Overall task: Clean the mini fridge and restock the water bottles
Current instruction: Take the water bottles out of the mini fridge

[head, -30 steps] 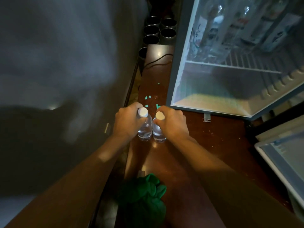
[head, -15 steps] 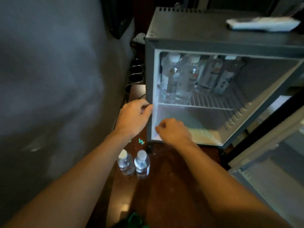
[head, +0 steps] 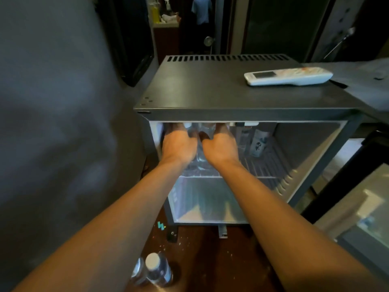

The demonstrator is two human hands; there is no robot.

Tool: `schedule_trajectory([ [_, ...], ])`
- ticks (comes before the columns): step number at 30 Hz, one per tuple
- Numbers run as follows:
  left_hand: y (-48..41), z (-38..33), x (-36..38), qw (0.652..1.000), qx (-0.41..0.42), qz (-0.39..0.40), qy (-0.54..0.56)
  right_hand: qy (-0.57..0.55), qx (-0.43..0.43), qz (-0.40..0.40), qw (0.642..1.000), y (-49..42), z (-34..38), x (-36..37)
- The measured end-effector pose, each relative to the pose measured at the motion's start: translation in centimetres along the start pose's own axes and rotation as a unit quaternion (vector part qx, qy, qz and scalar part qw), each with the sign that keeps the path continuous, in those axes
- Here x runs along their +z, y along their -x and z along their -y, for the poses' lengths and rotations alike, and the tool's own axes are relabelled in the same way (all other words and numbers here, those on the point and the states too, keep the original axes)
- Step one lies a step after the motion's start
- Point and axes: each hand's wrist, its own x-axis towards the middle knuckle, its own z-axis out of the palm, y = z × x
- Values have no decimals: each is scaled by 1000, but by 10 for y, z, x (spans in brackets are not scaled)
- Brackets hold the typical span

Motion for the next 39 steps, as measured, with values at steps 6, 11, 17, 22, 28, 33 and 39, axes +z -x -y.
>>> schedule_trajectory([
  [6,19,23,2,993,107,-50,31,25,-35,-96,994,20,-13,-10],
  [11,56,33,-30,989,138,-37,-48,94,-83,-87,988,74,-16,-25],
  [17,124,60,-49,988,117,75,-71,130,8,6,992,150,-41,-16],
  [22,174,79,-60,989,82,93,-78,124,18,67,990,208,-63,-5],
  [28,219,100,-64,987,55,89,-119,86,9,83,993,241,-75,8],
  [33,250,138,-42,984,10,96,-148,89,-13,117,989,261,-91,26],
  [39,258,178,-19,967,-1,157,-203,69,22,163,984,265,-117,63],
])
